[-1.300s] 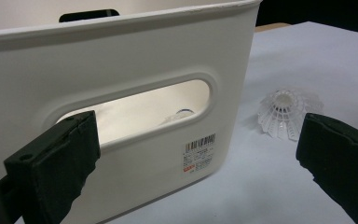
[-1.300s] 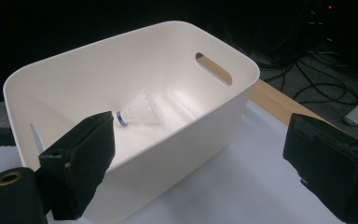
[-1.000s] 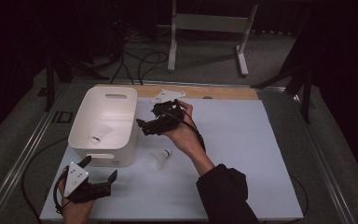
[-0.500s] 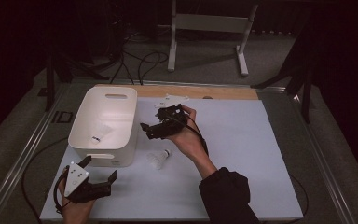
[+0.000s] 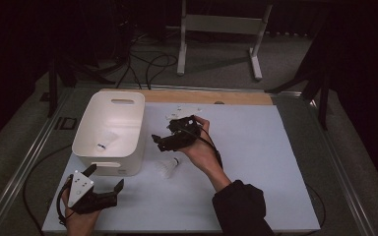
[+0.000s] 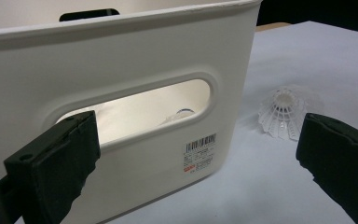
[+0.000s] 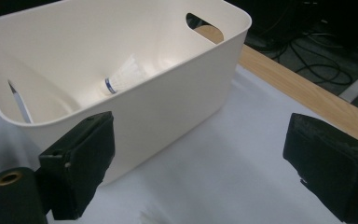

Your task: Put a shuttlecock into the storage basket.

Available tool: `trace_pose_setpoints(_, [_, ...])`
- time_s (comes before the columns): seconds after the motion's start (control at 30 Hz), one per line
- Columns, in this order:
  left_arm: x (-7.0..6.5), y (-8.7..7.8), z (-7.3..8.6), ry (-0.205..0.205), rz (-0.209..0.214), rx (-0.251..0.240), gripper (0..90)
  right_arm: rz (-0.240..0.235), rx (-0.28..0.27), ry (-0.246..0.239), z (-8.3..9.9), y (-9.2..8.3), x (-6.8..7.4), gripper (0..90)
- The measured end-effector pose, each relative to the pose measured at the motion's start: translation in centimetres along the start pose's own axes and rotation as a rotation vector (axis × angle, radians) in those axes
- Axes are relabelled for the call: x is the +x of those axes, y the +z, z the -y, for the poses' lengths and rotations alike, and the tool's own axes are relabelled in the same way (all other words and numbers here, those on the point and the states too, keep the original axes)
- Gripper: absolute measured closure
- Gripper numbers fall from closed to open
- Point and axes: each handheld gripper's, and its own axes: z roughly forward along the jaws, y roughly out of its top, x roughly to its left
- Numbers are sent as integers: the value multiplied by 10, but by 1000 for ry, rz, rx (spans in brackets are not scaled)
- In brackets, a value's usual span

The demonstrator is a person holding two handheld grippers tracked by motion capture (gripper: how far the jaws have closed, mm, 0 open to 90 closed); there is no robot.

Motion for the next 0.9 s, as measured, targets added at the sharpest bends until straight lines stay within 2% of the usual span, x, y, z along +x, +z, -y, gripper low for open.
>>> trace_pose_setpoints(0.27, [0, 0, 0, 0, 1, -1, 1, -2, 2, -4, 4, -3, 2, 89])
trace_pose_setpoints(0.9, [0, 0, 0, -2, -3, -2, 1, -9, 44, -9, 18, -1, 5, 79])
